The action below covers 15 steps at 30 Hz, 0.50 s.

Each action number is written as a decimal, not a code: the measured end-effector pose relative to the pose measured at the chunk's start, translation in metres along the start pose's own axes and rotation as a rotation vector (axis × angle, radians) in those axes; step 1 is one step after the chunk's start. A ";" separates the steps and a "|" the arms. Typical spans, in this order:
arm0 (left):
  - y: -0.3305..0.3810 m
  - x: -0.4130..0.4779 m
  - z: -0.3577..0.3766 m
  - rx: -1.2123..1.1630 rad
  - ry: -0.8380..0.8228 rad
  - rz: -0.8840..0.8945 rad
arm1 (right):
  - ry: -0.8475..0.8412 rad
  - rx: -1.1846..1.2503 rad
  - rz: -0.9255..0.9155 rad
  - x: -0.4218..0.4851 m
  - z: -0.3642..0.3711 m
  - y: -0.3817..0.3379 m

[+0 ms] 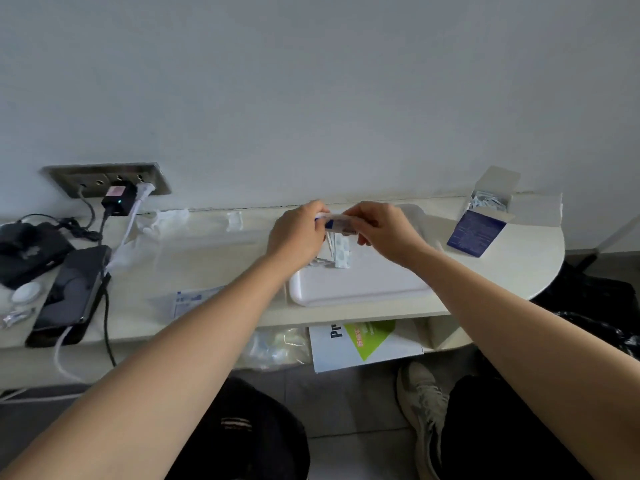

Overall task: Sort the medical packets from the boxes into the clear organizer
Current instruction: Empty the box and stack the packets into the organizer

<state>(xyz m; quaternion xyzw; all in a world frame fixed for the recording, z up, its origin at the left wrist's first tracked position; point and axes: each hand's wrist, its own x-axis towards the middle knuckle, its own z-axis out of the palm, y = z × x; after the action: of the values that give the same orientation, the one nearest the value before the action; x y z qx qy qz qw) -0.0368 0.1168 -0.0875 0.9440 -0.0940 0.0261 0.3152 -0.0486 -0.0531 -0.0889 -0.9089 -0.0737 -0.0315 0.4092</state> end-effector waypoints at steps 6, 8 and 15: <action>-0.065 -0.016 -0.064 -0.106 -0.005 -0.151 | 0.042 0.035 -0.115 0.025 0.059 -0.061; -0.088 -0.025 -0.079 -0.180 -0.010 -0.204 | 0.018 0.099 -0.108 0.030 0.078 -0.079; -0.138 -0.049 -0.117 -0.096 0.131 -0.393 | -0.165 0.175 0.065 0.044 0.121 -0.111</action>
<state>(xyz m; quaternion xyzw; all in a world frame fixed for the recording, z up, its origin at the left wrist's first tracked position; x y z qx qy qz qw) -0.0574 0.3030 -0.0811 0.9244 0.1116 0.0208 0.3641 -0.0233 0.1145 -0.0818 -0.8711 -0.0800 0.0635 0.4804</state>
